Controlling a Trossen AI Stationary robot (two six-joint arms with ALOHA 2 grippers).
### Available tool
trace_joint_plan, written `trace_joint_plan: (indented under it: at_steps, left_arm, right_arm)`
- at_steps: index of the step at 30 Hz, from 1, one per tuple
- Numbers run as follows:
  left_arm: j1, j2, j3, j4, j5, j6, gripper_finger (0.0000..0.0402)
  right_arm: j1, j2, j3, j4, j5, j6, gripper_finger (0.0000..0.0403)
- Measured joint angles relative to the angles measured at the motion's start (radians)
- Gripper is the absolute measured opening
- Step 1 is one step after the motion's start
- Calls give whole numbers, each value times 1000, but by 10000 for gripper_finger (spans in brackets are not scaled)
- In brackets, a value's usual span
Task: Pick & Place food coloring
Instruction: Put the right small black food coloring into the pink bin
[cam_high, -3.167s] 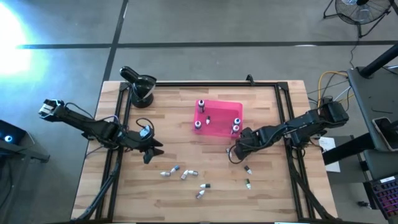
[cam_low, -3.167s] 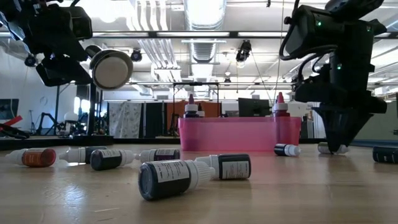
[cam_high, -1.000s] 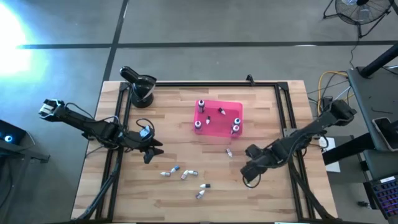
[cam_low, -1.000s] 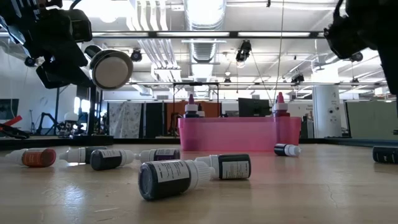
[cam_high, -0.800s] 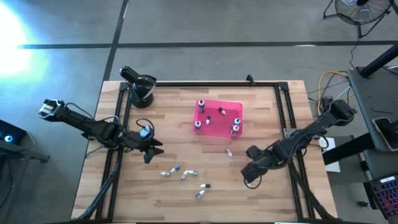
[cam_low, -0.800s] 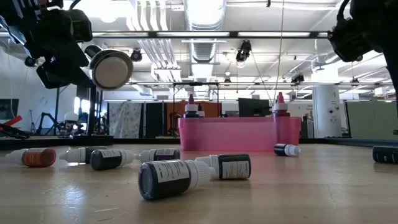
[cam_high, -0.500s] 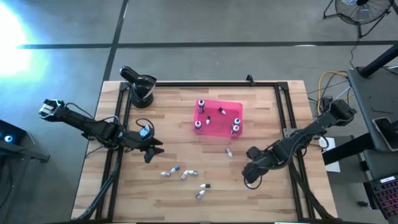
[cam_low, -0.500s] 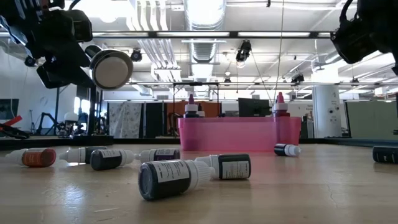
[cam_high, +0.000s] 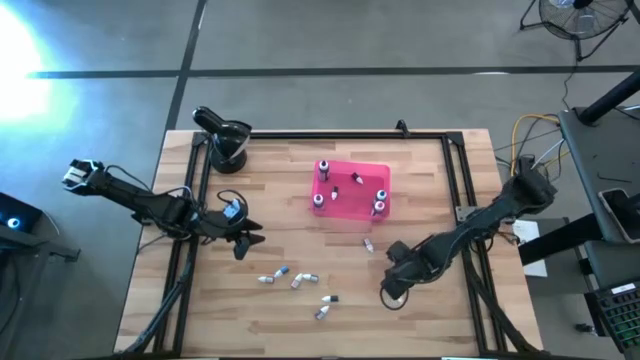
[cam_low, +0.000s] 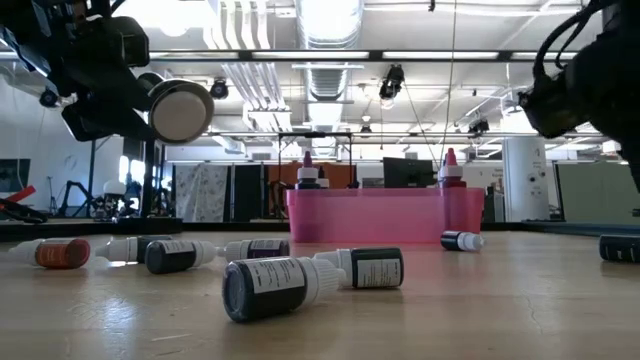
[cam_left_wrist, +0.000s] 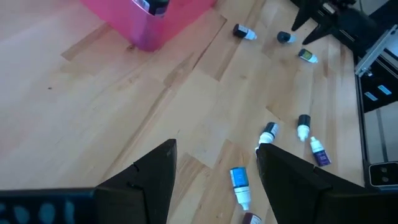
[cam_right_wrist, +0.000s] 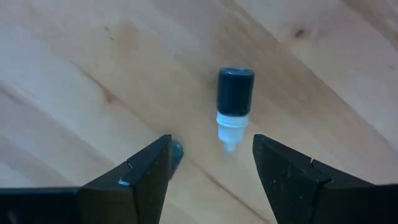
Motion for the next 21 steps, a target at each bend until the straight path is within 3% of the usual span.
trace_joint_plan:
  at_steps: [8,21]
  left_arm:
    - [0,0,0,0,1,-3,197]
    - [0,0,0,-1,3,-18,197]
  right_arm:
    - [-1,124,40,-13,5,-24,218]
    - [-69,111,51,-55,39,-69,175]
